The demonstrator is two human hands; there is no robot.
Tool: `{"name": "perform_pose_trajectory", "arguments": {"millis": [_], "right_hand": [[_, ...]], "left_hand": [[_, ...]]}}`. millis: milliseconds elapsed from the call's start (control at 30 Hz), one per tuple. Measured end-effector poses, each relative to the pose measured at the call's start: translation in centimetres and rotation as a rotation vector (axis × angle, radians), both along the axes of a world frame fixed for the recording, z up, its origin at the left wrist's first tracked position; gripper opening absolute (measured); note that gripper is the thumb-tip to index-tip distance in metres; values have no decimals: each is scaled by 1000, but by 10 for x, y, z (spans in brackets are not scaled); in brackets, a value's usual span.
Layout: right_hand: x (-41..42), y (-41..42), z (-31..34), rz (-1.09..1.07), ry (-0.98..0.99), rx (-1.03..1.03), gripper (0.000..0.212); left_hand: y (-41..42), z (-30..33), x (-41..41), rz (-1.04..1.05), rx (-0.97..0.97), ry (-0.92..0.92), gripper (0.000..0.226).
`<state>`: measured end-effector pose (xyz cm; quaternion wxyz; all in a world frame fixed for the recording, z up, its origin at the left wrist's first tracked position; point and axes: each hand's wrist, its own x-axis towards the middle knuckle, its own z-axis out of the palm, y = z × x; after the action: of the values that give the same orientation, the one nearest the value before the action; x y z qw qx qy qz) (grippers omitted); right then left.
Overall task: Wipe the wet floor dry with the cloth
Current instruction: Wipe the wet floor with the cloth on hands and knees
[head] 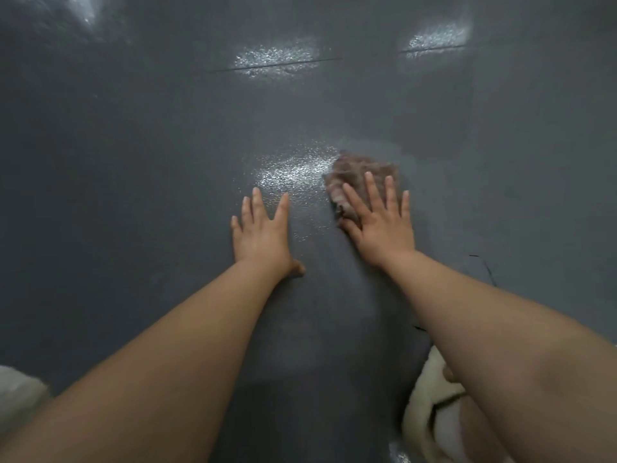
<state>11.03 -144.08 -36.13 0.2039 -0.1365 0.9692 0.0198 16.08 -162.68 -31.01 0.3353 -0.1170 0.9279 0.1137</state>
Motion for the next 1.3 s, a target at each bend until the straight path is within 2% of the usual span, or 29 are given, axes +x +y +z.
{"name": "perform_pose_trajectory", "arguments": {"millis": [167, 267, 433, 667, 800, 967, 1100, 1200, 1300], "right_hand": [[32, 33, -2, -489, 40, -11, 63], [59, 12, -5, -628, 59, -45, 65], [56, -21, -9, -448, 70, -72, 66], [-44, -44, -3, -73, 18, -77, 64], [-80, -37, -4, -42, 39, -29, 63], [-87, 23, -6, -402, 73, -44, 60], [-41, 66, -6, -705, 99, -22, 60], [9, 53, -8, -869, 108, -17, 61], [42, 29, -10, -933, 113, -29, 63]], "left_hand": [[10, -3, -4, -65, 1, -7, 127], [16, -8, -7, -69, -23, -25, 127], [25, -13, -14, -31, -39, -34, 129], [30, -17, -18, 9, -68, -29, 128], [31, -17, -20, 24, -54, -40, 126], [31, -16, -21, 39, -47, -48, 125], [34, -15, -23, 45, -47, -47, 124], [36, -13, -25, 47, -56, -55, 123], [36, -12, -26, 36, -82, -75, 122]]}}
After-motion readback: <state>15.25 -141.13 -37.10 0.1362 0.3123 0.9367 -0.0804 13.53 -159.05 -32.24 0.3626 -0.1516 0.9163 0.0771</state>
